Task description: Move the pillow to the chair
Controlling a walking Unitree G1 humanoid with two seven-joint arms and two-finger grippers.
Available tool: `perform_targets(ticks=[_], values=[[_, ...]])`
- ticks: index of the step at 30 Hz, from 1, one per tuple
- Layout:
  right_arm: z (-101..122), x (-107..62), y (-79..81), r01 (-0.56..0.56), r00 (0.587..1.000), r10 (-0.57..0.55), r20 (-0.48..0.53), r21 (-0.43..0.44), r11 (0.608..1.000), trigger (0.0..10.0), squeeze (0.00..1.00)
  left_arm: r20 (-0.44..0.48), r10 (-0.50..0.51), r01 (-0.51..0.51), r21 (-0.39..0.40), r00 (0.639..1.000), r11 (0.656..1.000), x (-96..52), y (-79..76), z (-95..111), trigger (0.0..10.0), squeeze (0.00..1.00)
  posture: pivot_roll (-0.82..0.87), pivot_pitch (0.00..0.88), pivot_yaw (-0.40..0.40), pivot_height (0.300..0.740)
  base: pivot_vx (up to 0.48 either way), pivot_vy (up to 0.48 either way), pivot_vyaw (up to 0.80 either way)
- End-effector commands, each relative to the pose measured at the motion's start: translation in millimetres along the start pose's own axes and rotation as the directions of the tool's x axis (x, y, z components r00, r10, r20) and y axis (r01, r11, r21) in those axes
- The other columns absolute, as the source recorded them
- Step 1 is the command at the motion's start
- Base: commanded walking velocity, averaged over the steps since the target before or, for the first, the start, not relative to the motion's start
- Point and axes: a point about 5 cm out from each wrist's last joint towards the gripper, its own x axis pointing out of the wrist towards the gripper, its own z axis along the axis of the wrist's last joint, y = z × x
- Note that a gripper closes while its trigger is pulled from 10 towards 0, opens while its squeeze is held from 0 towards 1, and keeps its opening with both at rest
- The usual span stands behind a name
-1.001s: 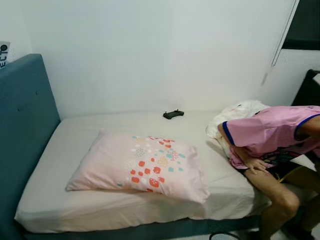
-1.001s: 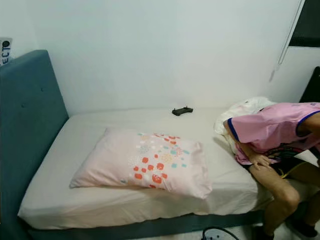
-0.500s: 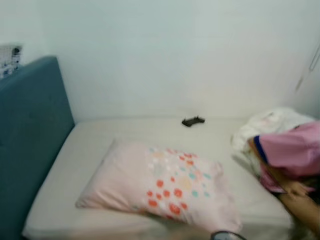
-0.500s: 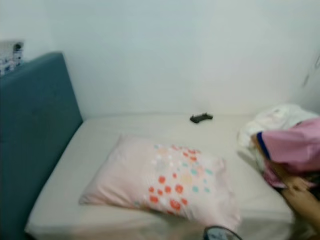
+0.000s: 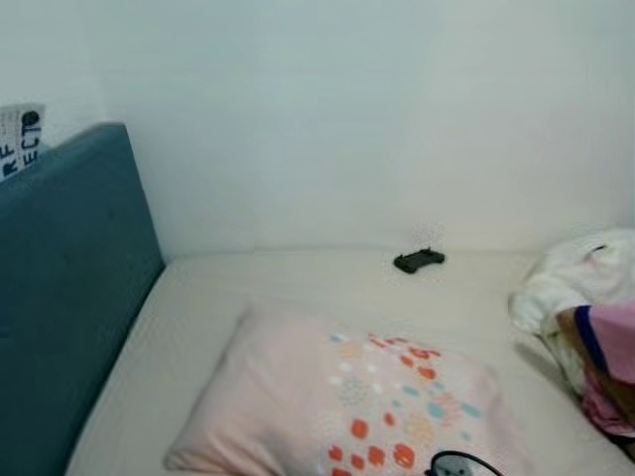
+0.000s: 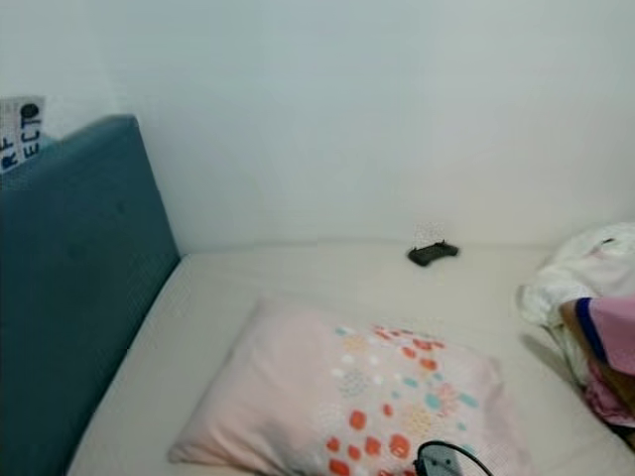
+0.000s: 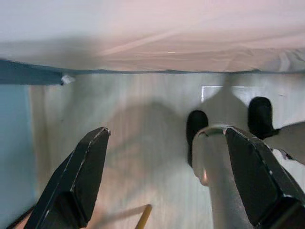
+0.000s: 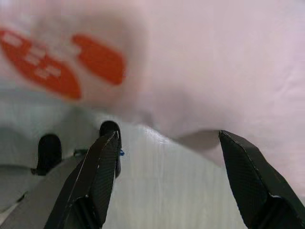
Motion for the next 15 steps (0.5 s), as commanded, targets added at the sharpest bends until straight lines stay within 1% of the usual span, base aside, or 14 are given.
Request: perform_targets(ticks=[1,3,5,7,11,12,13,15], values=[[-2,-0.4,-5.3,0.02,1.0,-0.02,0.0,0.03,0.999,10.0,0.0,-0.04,0.005,-0.005,0.005,0.999,1.0,-2.2,0.4,-12,10.0,0.0,-0.08,0.0,-0.032,0.74,0.0,0.0,0.0],[0,-0.4,-8.0,0.028,1.0,-0.028,0.003,0.017,0.999,10.0,0.0,-0.044,0.009,-0.009,0.006,0.999,1.0,-2.4,2.3,-13,10.0,0.0,-0.08,0.0,-0.033,0.74,0.0,0.0,0.0],[2,-0.3,-11.8,0.04,0.999,-0.04,0.009,0.026,0.999,10.0,0.0,-0.046,0.013,-0.012,0.01,0.999,1.0,-2.5,4.3,-13,10.0,0.0,-0.08,0.0,-0.032,0.74,0.0,0.0,0.0],[2,-0.3,-11.8,0.04,0.999,-0.04,0.009,0.026,0.999,10.0,0.0,-0.046,0.013,-0.012,0.01,0.999,1.0,-2.5,4.3,-13,10.0,0.0,-0.08,0.0,-0.032,0.74,0.0,0.0,0.0],[17,0.6,-16.9,0.066,0.996,-0.071,0.047,0.093,0.994,10.0,0.0,-0.044,0.015,-0.015,0.01,0.999,1.0,-2.2,5.6,-12,10.0,0.0,-0.08,0.0,-0.029,0.74,0.0,0.0,0.0],[17,0.6,-16.9,0.066,0.996,-0.071,0.047,0.093,0.994,10.0,0.0,-0.044,0.015,-0.015,0.01,0.999,1.0,-2.2,5.6,-12,10.0,0.0,-0.08,0.0,-0.029,0.74,0.0,0.0,0.0],[24,0.9,-19.4,0.077,0.995,-0.085,0.057,0.129,0.989,10.0,0.0,-0.043,0.015,-0.014,0.008,0.999,1.0,-2.0,5.5,-11,10.0,0.0,-0.08,0.0,-0.03,0.74,0.0,0.0,0.0],[41,1.3,-22.7,0.061,0.991,-0.087,0.102,0.232,0.971,10.0,0.0,-0.039,0.011,-0.011,0.004,0.999,1.0,-1.7,4.4,-9,10.0,0.0,-0.09,0.0,-0.029,0.73,0.0,0.0,0.0]])
